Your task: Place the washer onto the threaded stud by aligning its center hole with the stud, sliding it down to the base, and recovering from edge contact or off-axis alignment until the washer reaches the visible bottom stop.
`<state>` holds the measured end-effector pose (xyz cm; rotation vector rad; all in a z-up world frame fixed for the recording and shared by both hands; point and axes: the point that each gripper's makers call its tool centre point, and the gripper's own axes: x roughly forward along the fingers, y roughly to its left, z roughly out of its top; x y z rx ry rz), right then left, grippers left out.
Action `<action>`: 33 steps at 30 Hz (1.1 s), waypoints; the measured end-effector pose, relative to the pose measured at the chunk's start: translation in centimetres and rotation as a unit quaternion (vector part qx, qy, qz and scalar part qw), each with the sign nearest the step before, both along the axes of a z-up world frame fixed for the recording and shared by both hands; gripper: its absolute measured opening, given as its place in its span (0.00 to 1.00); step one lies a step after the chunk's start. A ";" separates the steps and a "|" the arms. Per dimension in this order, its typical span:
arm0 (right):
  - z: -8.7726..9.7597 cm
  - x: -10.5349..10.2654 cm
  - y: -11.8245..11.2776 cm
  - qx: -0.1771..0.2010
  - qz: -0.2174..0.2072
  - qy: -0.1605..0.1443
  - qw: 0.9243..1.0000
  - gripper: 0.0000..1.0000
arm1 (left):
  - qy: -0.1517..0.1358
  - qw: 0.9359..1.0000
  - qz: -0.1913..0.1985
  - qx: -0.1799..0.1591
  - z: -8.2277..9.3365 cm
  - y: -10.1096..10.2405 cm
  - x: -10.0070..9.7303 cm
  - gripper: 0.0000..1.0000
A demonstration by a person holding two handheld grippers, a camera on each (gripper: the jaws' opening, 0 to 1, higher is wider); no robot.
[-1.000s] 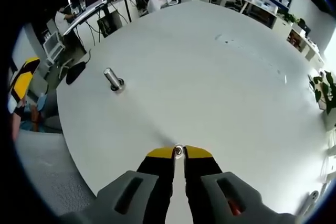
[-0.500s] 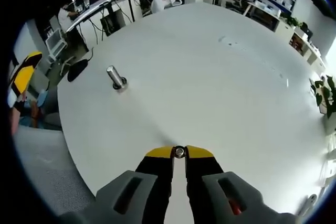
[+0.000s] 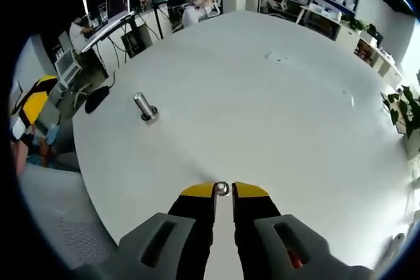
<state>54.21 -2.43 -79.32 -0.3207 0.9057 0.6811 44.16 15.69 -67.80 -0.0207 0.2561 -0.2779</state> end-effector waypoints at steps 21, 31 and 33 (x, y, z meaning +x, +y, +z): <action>8.7 -2.6 -3.3 0.130 -0.062 -0.192 0.971 0.28 | -0.010 0.999 -0.039 0.017 0.1 -1.9 -0.4 0.17; 11.3 -5.2 -7.4 0.185 -0.130 -0.221 0.949 0.32 | -0.015 0.999 -0.033 0.011 1.1 -1.2 -0.4 0.17; 11.6 -5.8 -8.2 0.190 -0.138 -0.231 0.944 0.32 | -0.014 0.999 -0.029 0.007 1.3 -1.0 -0.2 0.17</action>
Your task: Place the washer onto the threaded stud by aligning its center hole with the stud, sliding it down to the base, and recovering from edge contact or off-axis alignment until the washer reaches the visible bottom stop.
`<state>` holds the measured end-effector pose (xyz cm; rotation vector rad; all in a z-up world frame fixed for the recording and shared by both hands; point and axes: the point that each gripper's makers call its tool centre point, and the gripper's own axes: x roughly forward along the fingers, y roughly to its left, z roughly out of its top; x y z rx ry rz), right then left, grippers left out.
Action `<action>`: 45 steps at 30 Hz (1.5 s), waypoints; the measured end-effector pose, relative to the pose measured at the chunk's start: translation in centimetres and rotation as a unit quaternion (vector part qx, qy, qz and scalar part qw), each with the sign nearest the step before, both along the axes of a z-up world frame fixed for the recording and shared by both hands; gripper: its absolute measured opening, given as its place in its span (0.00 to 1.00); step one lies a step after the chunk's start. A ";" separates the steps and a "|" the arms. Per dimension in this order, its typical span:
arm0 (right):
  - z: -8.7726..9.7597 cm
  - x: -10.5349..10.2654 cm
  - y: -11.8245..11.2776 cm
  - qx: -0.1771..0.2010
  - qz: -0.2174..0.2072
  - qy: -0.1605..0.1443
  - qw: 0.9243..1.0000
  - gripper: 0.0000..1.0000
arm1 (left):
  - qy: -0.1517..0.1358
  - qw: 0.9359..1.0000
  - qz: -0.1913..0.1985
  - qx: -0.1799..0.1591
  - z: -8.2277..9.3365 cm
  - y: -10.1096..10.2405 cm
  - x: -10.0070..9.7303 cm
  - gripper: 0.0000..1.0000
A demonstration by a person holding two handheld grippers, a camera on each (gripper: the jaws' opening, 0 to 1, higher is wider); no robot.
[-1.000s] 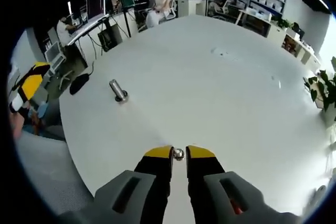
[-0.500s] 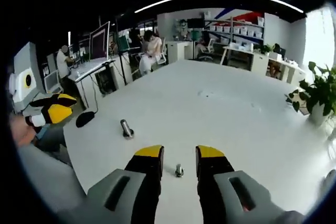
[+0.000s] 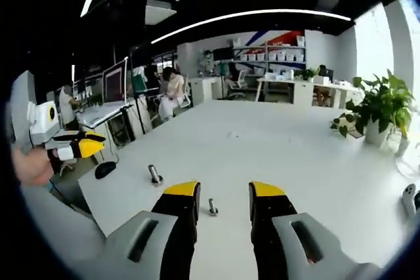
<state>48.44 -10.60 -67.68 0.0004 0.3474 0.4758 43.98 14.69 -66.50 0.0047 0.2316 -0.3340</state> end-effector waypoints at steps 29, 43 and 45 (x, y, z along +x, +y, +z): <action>-0.1 -1.0 -1.8 0.032 -0.047 -0.043 0.997 0.40 | -0.029 0.999 0.012 0.010 1.0 2.2 -0.9 0.17; 0.0 -1.2 -1.3 0.024 -0.038 -0.057 0.997 0.45 | -0.047 0.998 0.016 0.023 1.6 2.4 -0.9 0.17; -0.2 -1.1 -1.5 0.022 -0.043 -0.055 0.997 0.45 | -0.051 0.998 0.019 0.017 1.8 2.6 -0.8 0.18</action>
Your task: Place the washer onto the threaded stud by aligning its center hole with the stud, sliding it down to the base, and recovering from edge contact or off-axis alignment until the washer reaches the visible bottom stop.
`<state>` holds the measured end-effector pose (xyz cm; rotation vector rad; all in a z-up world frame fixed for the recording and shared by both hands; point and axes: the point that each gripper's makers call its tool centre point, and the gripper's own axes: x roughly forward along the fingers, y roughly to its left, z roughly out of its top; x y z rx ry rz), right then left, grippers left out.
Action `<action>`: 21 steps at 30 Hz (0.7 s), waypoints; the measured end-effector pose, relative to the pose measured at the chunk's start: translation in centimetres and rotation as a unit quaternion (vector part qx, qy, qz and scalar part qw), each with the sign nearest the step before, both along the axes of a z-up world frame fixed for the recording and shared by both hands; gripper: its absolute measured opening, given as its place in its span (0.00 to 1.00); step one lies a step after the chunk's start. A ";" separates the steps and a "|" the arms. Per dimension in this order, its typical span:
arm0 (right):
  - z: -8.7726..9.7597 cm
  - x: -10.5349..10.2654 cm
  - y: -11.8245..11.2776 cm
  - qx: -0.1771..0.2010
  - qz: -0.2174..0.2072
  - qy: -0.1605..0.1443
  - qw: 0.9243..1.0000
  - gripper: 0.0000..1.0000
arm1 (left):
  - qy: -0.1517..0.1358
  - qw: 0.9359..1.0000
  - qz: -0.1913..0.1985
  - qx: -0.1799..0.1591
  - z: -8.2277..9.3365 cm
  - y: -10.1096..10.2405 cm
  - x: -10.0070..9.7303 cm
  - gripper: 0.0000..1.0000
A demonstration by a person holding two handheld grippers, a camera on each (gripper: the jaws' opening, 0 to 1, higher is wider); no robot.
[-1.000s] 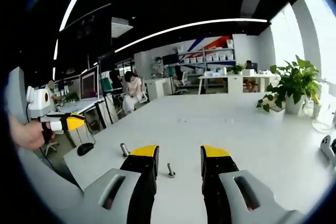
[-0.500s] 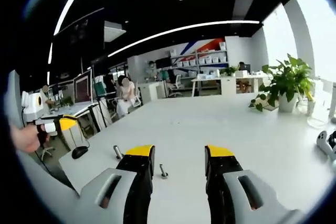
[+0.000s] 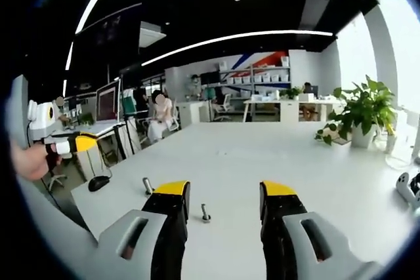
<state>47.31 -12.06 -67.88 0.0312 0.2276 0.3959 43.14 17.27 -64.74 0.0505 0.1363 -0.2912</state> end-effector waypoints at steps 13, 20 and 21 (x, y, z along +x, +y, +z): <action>-0.1 0.2 -0.3 -0.002 -0.003 -0.006 1.000 0.48 | -0.004 1.000 0.015 -0.010 0.3 0.7 0.0 0.19; -0.4 0.1 -0.3 -0.002 -0.005 0.002 1.000 0.48 | -0.006 1.000 0.018 -0.011 0.4 0.9 0.1 0.19; -0.5 0.1 -0.2 -0.004 -0.004 0.005 1.000 0.48 | -0.008 1.000 0.018 -0.012 0.5 1.0 0.1 0.19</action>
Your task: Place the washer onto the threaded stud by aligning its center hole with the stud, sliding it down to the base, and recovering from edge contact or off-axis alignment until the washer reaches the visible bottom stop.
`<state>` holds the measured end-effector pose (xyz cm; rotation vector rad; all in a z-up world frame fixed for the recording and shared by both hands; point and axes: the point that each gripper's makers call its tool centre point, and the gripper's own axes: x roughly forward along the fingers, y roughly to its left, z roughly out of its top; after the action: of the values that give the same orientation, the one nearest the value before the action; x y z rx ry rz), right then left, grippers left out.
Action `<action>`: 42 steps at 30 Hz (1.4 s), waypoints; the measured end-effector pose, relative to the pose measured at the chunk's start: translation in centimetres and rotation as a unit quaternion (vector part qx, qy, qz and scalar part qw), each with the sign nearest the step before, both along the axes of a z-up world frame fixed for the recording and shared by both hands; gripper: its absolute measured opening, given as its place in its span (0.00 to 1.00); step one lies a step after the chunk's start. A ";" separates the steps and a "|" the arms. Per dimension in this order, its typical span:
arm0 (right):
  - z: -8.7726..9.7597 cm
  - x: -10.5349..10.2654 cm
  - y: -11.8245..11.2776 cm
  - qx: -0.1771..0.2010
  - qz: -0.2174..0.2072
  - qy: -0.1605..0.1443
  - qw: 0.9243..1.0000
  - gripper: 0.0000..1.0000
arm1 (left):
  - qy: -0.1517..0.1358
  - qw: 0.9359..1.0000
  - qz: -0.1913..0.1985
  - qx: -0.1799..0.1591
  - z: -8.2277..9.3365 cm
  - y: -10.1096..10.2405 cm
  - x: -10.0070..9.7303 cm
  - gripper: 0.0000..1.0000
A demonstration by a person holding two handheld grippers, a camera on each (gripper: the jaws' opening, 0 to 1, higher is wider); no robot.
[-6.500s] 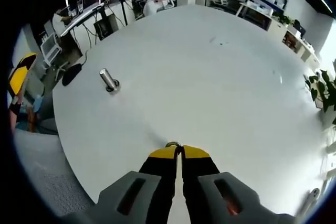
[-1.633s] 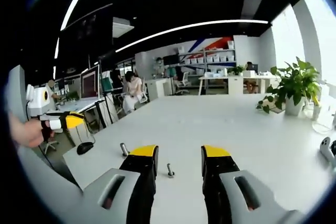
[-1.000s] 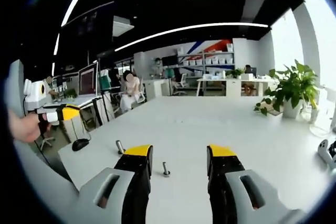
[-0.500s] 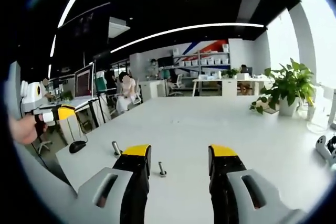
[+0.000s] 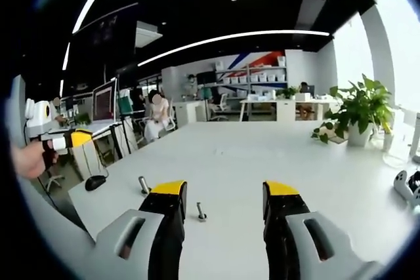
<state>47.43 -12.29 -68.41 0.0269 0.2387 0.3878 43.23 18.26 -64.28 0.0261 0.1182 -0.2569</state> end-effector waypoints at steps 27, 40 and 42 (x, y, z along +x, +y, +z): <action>-0.6 -0.2 -0.1 -0.013 0.002 0.011 1.000 0.47 | 0.001 1.000 0.026 -0.011 0.0 1.4 0.1 0.19; 0.6 0.2 -0.8 0.002 -0.012 -0.009 1.000 0.46 | 0.004 0.999 0.028 -0.020 0.0 1.4 0.1 0.19; 0.4 0.1 -0.6 -0.002 -0.008 -0.006 1.000 0.46 | 0.013 0.999 0.026 -0.020 -0.5 1.4 0.2 0.19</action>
<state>47.56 -12.86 -68.01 0.0224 0.2270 0.3718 43.39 19.61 -64.80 -0.0195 0.1403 -0.2079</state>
